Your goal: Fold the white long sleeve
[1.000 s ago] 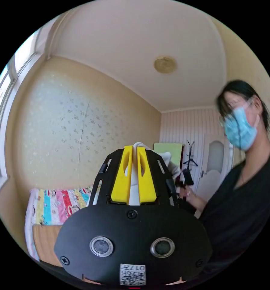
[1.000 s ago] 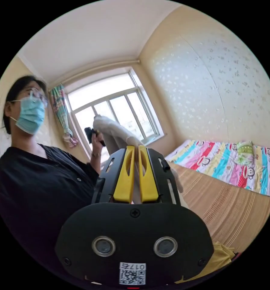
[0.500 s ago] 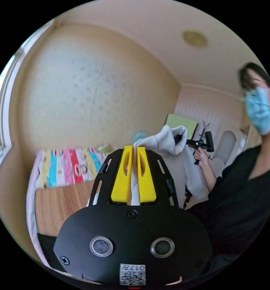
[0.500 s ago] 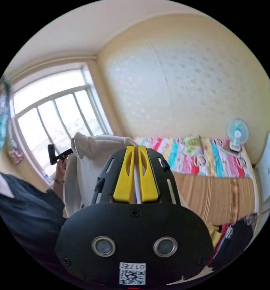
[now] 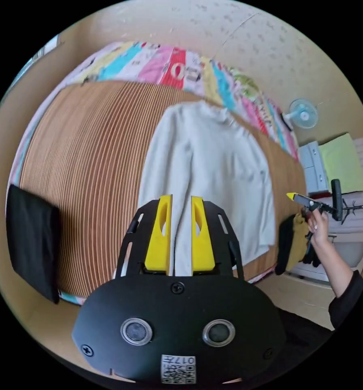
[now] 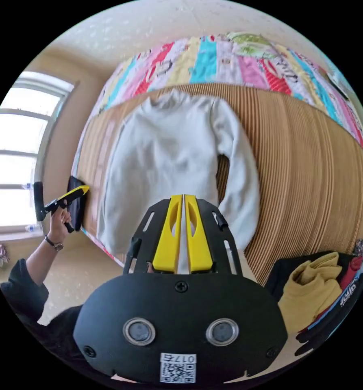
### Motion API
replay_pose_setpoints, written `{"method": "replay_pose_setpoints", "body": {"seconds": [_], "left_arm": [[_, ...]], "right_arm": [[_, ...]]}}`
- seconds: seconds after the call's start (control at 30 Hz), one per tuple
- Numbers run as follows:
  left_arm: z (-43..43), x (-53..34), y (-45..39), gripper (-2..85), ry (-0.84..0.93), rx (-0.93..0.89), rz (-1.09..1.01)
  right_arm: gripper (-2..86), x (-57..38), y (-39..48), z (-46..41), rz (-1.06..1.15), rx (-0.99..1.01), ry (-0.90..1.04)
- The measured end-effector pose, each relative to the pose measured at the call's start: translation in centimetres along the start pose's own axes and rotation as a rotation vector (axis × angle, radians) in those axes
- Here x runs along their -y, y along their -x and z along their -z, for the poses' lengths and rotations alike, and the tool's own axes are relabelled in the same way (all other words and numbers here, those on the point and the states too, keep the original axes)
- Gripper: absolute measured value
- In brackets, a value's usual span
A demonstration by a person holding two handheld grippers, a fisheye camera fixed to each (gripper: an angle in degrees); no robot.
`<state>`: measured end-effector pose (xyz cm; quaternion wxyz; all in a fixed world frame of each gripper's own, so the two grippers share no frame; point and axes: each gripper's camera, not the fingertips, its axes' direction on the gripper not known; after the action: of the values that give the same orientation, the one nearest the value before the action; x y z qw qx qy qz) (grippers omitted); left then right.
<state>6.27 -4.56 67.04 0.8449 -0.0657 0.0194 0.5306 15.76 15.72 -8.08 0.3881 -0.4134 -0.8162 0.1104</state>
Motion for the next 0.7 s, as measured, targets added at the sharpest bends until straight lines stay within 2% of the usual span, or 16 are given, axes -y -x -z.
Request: {"method": "replay_pose_setpoints", "body": {"seconds": [0.1, 0.17, 0.23, 0.3, 0.4, 0.47, 0.53, 0.57, 0.63, 0.7], "left_arm": [[-2.7, -5.0, 2.8, 9.5, 0.111, 0.041, 0.105], [-1.3, -7.2, 4.8, 10.0, 0.09, 0.133, 0.215], [0.9, -7.6, 6.2, 10.1, 0.034, 0.14, 0.278], [3.0, -7.0, 7.8, 10.6, 0.001, 0.097, 0.306], [5.5, -4.9, 10.8, 11.9, 0.019, 0.125, 0.331], [4.3, -2.9, 13.2, 11.9, 0.173, 0.08, 0.332], [5.1, -1.6, 14.5, 9.4, 0.214, 0.05, 0.368], [6.0, -0.7, 15.2, 5.2, 0.26, 0.058, 0.397], [7.2, 0.9, 15.7, 1.6, 0.33, -0.011, 0.341], [11.1, 2.4, 16.8, 0.5, 0.283, -0.026, 0.296]], "right_arm": [[1.5, -4.2, 0.0, -5.5, 0.018, -0.024, 0.175], [1.4, -6.7, 0.1, -8.0, 0.041, -0.046, 0.277], [1.2, -9.4, -0.1, -10.2, 0.061, -0.1, 0.389], [0.9, -12.5, -1.0, -8.6, 0.016, -0.093, 0.299], [1.0, -13.0, -3.1, -5.5, -0.116, -0.013, 0.307], [1.3, -13.5, -4.1, -2.1, -0.171, 0.012, 0.205], [1.8, -14.1, -5.9, 0.5, -0.287, 0.04, 0.155], [2.4, -14.7, -7.6, 1.5, -0.397, 0.085, 0.16], [3.4, -15.8, -9.2, 2.8, -0.472, 0.173, 0.13], [5.0, -16.9, -10.7, 5.3, -0.526, 0.192, 0.055]]}}
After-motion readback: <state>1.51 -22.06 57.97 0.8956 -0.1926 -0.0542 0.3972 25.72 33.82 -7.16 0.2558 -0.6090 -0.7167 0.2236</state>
